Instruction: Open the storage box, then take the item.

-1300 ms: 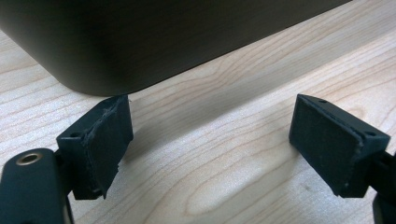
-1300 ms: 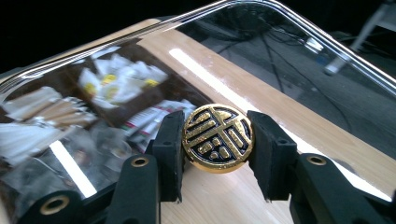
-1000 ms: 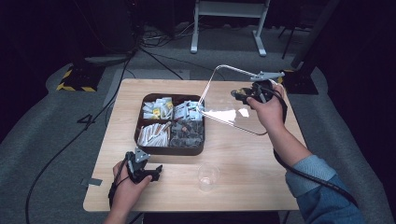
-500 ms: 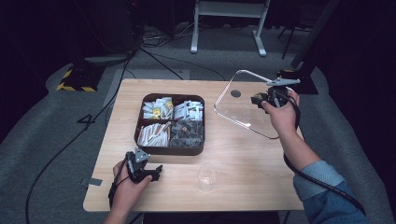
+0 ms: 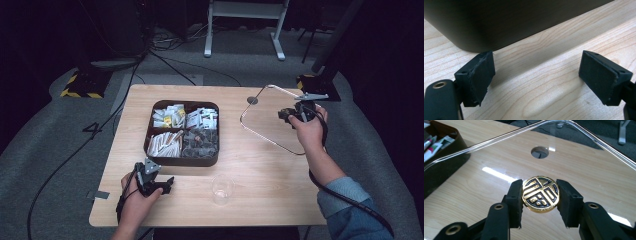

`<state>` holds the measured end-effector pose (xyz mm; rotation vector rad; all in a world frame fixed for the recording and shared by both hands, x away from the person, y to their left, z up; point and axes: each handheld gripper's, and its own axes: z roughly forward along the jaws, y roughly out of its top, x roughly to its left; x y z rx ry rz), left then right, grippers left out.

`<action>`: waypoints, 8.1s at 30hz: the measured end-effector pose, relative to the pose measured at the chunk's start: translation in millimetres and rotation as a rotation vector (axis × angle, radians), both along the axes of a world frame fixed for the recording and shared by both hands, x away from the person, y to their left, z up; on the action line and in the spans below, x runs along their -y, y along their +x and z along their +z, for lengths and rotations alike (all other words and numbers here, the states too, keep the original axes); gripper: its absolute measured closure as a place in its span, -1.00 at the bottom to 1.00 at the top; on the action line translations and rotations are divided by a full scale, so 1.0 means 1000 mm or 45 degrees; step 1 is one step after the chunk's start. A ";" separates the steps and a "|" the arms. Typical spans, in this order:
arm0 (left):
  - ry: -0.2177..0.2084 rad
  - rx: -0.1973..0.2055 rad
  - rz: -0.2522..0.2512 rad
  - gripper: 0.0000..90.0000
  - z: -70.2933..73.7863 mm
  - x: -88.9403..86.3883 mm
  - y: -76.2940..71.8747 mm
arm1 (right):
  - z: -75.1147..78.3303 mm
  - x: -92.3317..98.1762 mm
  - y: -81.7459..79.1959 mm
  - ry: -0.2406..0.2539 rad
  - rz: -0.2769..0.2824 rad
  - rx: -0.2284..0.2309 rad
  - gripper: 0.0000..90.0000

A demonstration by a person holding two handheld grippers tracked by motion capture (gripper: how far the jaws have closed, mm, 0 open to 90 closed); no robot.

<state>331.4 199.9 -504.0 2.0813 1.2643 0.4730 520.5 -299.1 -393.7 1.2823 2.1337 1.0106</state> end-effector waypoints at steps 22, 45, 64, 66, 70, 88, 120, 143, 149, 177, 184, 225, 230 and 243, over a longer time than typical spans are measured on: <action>-0.002 0.002 -0.006 -0.69 0.000 0.001 0.000 | -0.070 0.044 -0.009 0.033 -0.110 -0.118 0.31; -0.004 0.001 -0.008 -0.69 0.000 0.002 0.000 | -0.095 0.060 -0.014 0.034 -0.156 -0.131 0.30; -0.003 0.003 -0.008 -0.69 0.000 0.003 -0.002 | -0.059 0.050 -0.013 0.082 -0.062 -0.029 -0.01; -0.003 0.003 -0.008 -0.69 0.000 0.003 -0.002 | -0.054 0.046 -0.012 0.087 -0.048 -0.018 -0.01; -0.003 0.002 -0.009 -0.69 0.000 0.003 -0.002 | -0.045 0.039 -0.013 0.100 -0.019 0.002 -0.01; -0.005 -0.002 -0.006 -0.69 0.000 0.004 -0.002 | -0.019 -0.012 -0.016 0.141 0.168 0.030 -0.08; 0.002 -0.001 0.017 -0.69 0.000 0.005 -0.003 | -0.014 -0.191 -0.019 0.150 0.722 -0.054 -0.08; -0.001 0.001 0.018 -0.69 0.000 0.005 -0.003 | -0.057 -0.253 -0.023 0.065 0.850 -0.173 0.17; -0.003 0.001 0.015 -0.69 0.000 0.005 -0.002 | -0.062 -0.256 -0.024 0.020 0.872 -0.197 0.53; 0.000 0.001 -0.022 -0.69 0.000 0.004 0.000 | -0.013 -0.225 -0.041 0.205 0.923 -0.053 0.76; 0.001 0.002 -0.035 -0.69 0.000 0.004 0.000 | 0.002 -0.213 -0.054 0.217 0.949 -0.029 0.76; 0.002 -0.003 -0.069 -0.73 0.000 0.004 0.008 | 0.017 -0.136 -0.153 0.299 1.039 0.037 0.76; 0.001 -0.004 -0.068 -0.73 0.000 0.004 0.008 | 0.009 -0.136 -0.163 0.359 1.052 0.041 0.76; 0.000 -0.004 -0.067 -0.73 0.000 0.004 0.008 | 0.000 -0.141 -0.177 0.276 1.107 -0.031 0.76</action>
